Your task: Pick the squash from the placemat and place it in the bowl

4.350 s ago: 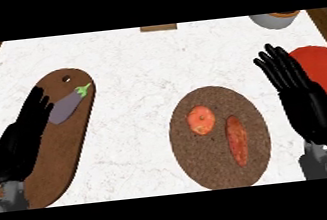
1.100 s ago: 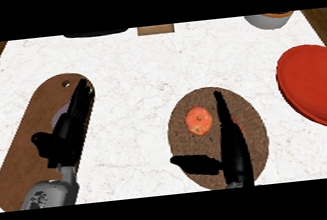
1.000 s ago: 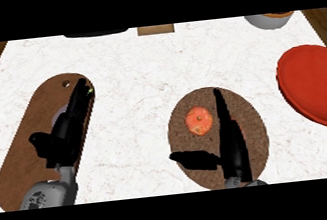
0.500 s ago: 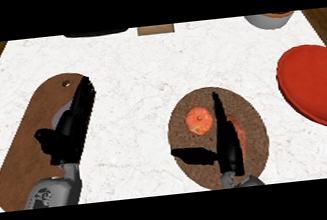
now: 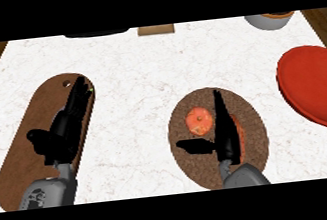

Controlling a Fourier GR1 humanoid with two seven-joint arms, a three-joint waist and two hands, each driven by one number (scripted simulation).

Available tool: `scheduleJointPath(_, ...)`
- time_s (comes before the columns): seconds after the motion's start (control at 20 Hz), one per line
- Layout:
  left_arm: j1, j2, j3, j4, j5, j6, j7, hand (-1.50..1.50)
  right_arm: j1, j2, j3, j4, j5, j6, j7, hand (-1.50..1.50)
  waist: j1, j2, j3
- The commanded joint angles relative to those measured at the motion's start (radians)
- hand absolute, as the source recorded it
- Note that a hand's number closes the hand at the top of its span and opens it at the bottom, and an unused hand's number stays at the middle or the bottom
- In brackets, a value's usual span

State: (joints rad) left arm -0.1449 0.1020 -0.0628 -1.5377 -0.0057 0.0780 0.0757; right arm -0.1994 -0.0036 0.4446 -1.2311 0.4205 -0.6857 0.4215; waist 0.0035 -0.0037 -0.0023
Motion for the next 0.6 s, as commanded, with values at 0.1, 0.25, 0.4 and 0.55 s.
scheduleJointPath(0.1,0.076,-0.041,-0.058,-0.110,-0.046,0.029,0.040,0.00,-0.047,0.003,-0.037,0.164,-0.065,0.019,-0.083,-1.50,0.005,0.004,0.003)
scheduleJointPath(0.25,-0.013,-0.011,0.023,0.020,-0.007,-0.018,-0.005,0.00,0.026,-0.004,0.012,-0.010,0.013,0.073,0.015,-1.50,-0.006,0.003,0.002)
scheduleJointPath(0.4,-0.019,-0.050,-0.028,0.019,-0.046,0.017,-0.015,0.00,-0.096,-0.001,0.050,0.189,-0.003,0.109,-0.086,1.50,0.002,0.005,0.002)
scheduleJointPath(0.55,-0.024,-0.008,0.032,0.043,-0.002,-0.023,-0.014,0.00,-0.119,0.003,0.063,0.262,0.007,0.098,-0.154,1.50,0.003,0.006,0.002)
